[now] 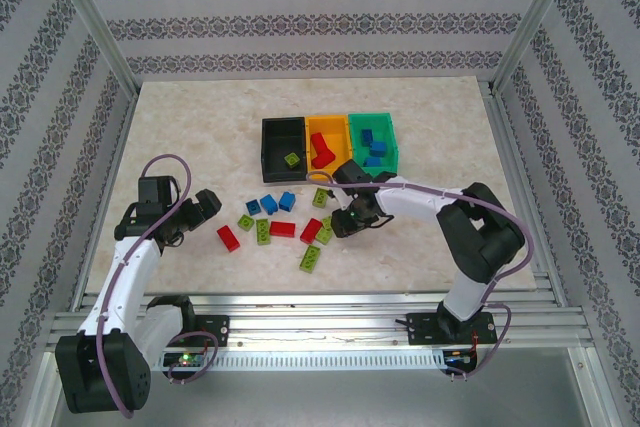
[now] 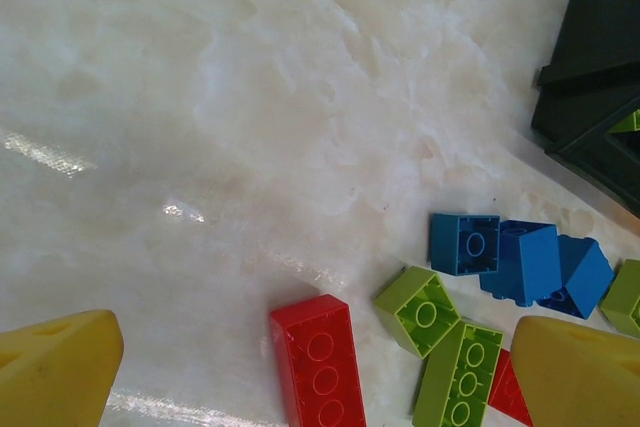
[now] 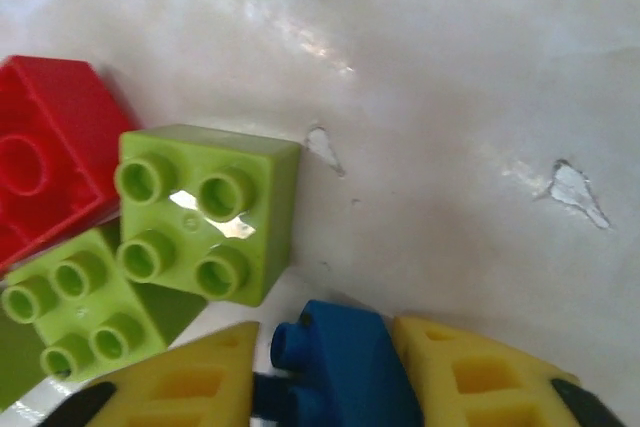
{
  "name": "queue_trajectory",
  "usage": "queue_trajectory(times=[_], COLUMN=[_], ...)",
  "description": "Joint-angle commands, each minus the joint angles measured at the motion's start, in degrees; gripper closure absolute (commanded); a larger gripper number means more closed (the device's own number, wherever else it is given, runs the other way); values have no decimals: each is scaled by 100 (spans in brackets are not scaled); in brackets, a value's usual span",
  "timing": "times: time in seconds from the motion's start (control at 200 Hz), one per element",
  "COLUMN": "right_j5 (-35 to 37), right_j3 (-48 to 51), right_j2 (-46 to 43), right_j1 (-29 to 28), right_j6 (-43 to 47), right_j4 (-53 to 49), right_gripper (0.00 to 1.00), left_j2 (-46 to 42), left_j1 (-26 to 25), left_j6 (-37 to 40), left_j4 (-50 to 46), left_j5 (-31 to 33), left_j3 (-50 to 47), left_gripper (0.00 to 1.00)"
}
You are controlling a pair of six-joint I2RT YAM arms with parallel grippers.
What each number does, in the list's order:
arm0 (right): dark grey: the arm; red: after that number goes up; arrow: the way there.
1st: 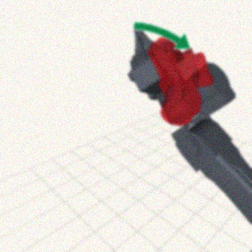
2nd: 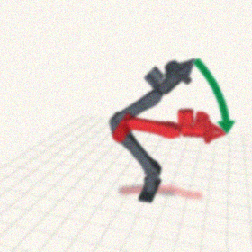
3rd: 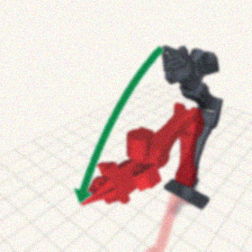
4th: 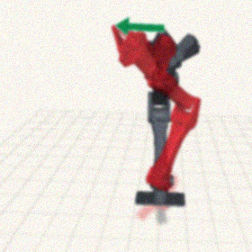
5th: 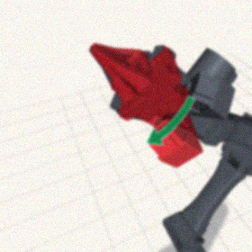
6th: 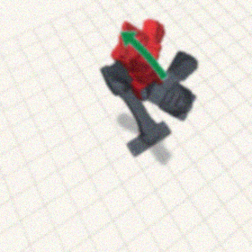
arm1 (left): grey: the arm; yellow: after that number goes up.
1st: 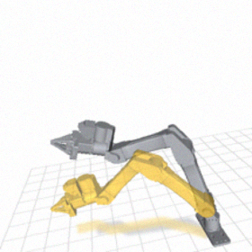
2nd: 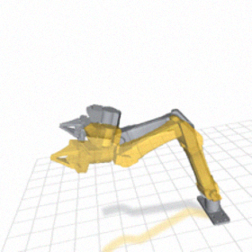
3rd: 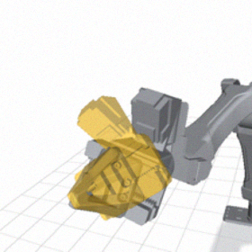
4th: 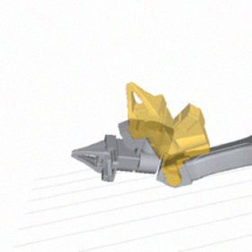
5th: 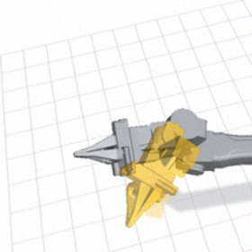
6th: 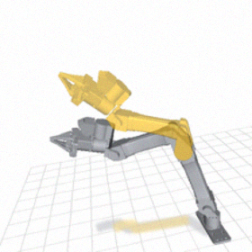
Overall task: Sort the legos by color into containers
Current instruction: Pick up the lego from the bottom-center of the table, then place the lego in the container.
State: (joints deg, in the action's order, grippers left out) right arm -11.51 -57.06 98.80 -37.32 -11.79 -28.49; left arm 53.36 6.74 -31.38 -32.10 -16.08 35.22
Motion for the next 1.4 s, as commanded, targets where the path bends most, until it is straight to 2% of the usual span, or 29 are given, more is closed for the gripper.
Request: queue_trajectory(times=[0.0,0.205,0.3,0.425,0.59,0.68,0.879,0.979,1.069,1.219,1.399], right_j5=[-191,-273,-409,-170,181,432,475,453,371,104,-7], right_j3=[176,189,47,-343,-1281,-1841,-3131,-3555,-3397,-2851,-2075], right_j2=[-270,-975,-1133,-1134,-679,-209,951,1228,1141,783,247], right_j1=[121,559,883,1236,1728,1910,2228,2296,2285,2221,1845], right_j6=[-89,-327,-475,-624,-844,-786,-652,-605,-655,-703,-590], right_j4=[-12,163,299,426,357,300,163,11,142,370,507], right_gripper=[74,75,75,76,75,75,74,61,57,56,56], left_j2=[-28,50,52,-29,-117,-131,-141,-171,-192,81,577], left_j1=[-50,-50,-50,-50,-50,-50,-50,-48,-52,-55,-64], left_j6=[17,44,61,152,217,249,286,286,310,369,298], left_j4=[-13,-40,-42,-34,2,9,20,10,-30,-283,-661], left_j5=[-95,-168,-132,-109,-104,-106,-165,-85,-32,-45,-11], left_j3=[104,144,152,155,141,143,140,140,143,362,723], left_gripper=[0,0,0,0,0,0,0,0,0,0,1])
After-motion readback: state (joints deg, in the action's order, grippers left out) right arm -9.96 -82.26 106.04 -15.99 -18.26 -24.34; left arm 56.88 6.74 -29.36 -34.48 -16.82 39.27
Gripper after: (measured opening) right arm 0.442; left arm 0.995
